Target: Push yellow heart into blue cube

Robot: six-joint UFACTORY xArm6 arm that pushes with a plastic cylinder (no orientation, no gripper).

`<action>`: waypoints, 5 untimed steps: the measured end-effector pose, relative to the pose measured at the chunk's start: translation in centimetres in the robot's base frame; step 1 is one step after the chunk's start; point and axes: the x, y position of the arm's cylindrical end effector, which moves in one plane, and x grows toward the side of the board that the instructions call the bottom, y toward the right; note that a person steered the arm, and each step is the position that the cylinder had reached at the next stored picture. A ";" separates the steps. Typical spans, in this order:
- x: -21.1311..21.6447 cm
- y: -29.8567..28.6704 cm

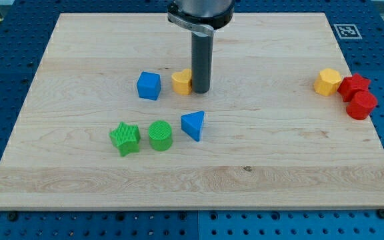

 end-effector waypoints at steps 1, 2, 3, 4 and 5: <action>-0.5 -0.9; -3.6 -1.0; -6.8 -1.0; -7.2 -1.0; -6.2 -0.8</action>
